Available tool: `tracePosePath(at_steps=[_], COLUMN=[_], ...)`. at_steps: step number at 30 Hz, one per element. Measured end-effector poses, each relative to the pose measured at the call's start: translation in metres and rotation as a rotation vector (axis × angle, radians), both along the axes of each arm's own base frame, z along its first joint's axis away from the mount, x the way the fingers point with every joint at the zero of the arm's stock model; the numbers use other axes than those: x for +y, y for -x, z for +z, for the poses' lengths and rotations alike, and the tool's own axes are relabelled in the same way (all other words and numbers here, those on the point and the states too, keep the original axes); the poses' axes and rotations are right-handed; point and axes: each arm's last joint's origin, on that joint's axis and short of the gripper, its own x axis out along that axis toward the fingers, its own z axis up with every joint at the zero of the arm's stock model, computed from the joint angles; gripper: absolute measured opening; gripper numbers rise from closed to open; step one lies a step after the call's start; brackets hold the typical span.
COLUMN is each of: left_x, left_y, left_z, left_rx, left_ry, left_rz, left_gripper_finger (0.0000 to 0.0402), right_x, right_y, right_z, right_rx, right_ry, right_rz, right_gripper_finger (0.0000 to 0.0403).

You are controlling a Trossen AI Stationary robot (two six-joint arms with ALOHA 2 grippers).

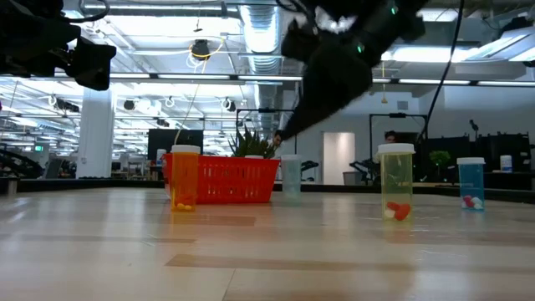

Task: Pick and place pill bottles into a basket
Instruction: Put the green pill bottle into the red bin

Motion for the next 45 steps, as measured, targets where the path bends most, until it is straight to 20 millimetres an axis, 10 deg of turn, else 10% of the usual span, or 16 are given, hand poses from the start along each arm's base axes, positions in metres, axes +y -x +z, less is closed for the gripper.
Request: tracePosePath(at_steps=[13,30,45], left_x=[0.0,0.0,0.0], left_y=[0.0,0.0,0.0], left_z=[0.0,0.0,0.0], left_rx=[0.0,0.0,0.001], left_ry=[0.001,0.001,0.005], left_rz=[0.0,0.0,0.0], left_gripper_finger=[0.0222,0.0222,0.0222], right_x=[0.002,-0.014,-0.014], right_y=[-0.002,0.005,0.005], right_z=[0.012,0.001,-0.027], right_rx=[0.048,0.123,0.103], right_ry=[0.032,0.005,-0.044], right_rz=[0.029,-0.055,-0.064], right_gripper_finger=[0.0089,0.0287,0.0306])
